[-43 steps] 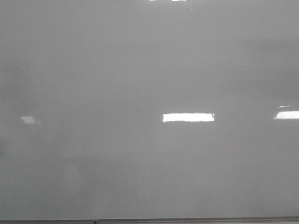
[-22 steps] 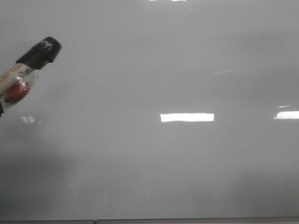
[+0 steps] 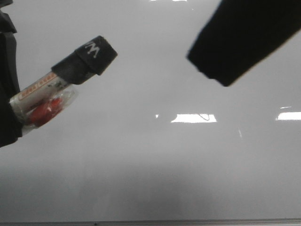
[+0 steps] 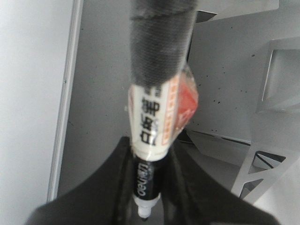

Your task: Write number 8 on whiteboard

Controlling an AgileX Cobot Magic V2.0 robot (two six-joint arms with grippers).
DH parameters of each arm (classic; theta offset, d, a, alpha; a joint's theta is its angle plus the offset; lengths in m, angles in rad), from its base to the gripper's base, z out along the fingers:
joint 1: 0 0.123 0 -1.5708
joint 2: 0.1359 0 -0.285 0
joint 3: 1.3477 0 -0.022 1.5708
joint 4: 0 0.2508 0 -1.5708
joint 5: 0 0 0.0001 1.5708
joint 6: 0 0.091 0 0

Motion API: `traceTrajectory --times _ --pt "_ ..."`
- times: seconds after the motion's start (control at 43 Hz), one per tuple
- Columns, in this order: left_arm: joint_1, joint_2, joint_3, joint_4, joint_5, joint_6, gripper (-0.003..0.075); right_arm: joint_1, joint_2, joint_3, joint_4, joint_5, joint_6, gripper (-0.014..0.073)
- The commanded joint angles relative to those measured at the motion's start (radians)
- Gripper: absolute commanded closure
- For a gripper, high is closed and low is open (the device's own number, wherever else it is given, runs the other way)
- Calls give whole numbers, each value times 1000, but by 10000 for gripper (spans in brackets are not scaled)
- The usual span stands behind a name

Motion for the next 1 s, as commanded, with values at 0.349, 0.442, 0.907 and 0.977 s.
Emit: traceTrajectory --times 0.349,0.442,0.907,0.977 --pt "-8 -19 -38 -22 -10 2 741 165 258 -310 64 39 -38 32" --pt "-8 -19 -38 -22 -11 2 741 165 281 -328 69 48 -38 104" --pt "-8 -19 -38 -22 -44 2 740 166 333 -328 140 66 -38 328" --pt "-8 -19 -38 -22 -54 -1 715 166 333 -328 147 75 -38 421"
